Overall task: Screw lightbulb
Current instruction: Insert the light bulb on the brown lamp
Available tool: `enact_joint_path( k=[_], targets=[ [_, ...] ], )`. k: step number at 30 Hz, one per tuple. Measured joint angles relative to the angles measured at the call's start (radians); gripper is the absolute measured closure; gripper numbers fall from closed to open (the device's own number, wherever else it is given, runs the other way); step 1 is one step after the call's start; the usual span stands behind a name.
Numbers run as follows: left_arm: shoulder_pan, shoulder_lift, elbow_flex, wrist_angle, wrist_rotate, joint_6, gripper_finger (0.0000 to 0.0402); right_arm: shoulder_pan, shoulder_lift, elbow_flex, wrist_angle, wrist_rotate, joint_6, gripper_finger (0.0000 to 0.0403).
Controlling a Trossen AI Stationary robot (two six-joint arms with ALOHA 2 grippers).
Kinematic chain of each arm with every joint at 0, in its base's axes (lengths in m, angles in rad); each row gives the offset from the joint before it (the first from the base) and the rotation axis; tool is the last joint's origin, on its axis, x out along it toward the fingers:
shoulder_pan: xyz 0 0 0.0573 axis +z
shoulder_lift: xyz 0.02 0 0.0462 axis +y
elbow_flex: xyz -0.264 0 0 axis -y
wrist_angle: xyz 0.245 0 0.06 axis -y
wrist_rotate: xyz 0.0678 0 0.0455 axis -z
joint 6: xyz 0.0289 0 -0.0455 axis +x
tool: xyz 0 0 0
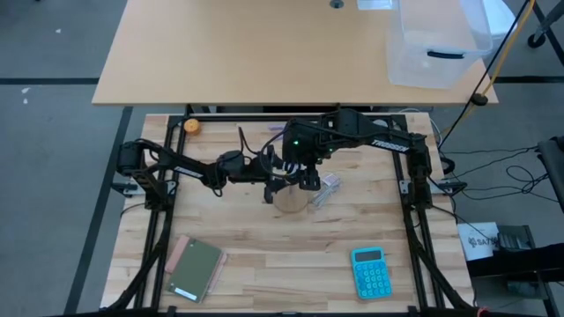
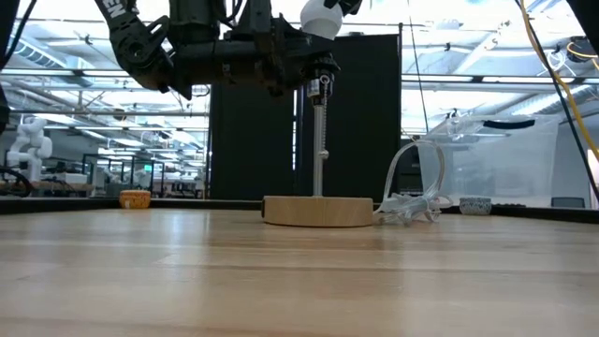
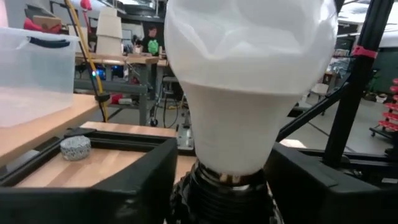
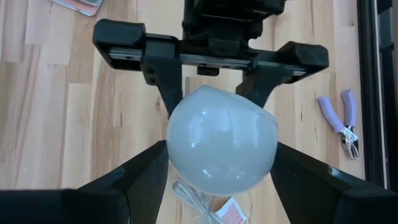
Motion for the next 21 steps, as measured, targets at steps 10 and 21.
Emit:
enact_joint_path(
  k=[10,21],
  targets=[
    [-0.001,-0.011,0.0,-0.011,0.005,0.006,0.0103,0.0,0.0,0.0,-0.001,0.0,0.0,0.0145],
    [-0.003,-0.135,0.0,-0.237,-0.002,0.087,0.0102,0.0,0.0,0.0,-0.002,0.003,0.0,0.0145]
  ],
)
